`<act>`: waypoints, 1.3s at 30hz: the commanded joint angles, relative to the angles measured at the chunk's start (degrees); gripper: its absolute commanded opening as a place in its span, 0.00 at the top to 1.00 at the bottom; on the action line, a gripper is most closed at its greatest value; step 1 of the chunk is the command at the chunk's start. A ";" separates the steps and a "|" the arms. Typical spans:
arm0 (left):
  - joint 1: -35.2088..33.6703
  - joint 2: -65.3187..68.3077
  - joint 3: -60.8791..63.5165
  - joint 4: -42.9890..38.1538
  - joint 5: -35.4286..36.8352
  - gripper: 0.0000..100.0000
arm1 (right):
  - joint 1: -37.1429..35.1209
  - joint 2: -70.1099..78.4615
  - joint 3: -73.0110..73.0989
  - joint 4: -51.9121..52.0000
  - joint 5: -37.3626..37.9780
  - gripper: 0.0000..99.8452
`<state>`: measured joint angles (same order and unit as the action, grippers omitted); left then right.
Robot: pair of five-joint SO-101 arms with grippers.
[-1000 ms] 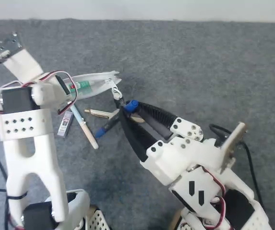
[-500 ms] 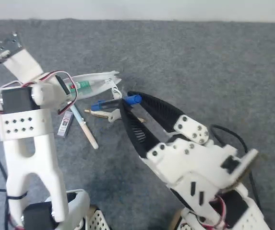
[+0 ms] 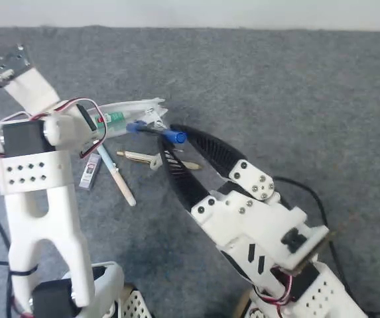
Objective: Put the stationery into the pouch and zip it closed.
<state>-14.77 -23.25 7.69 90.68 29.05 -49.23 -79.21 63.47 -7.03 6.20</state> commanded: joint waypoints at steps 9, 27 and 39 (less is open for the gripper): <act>-0.35 -0.70 -0.31 -1.05 0.53 0.99 | 4.00 19.74 -0.70 -14.11 0.70 0.99; -0.35 -0.79 -0.31 -0.97 0.53 0.99 | 3.82 36.00 -0.88 -20.53 0.79 0.99; -0.35 -0.79 -0.31 -0.97 0.53 0.99 | 3.65 44.79 -1.05 -22.73 1.14 0.99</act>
<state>-14.77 -23.25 7.69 90.68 29.05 -45.89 -34.81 63.56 -28.40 6.37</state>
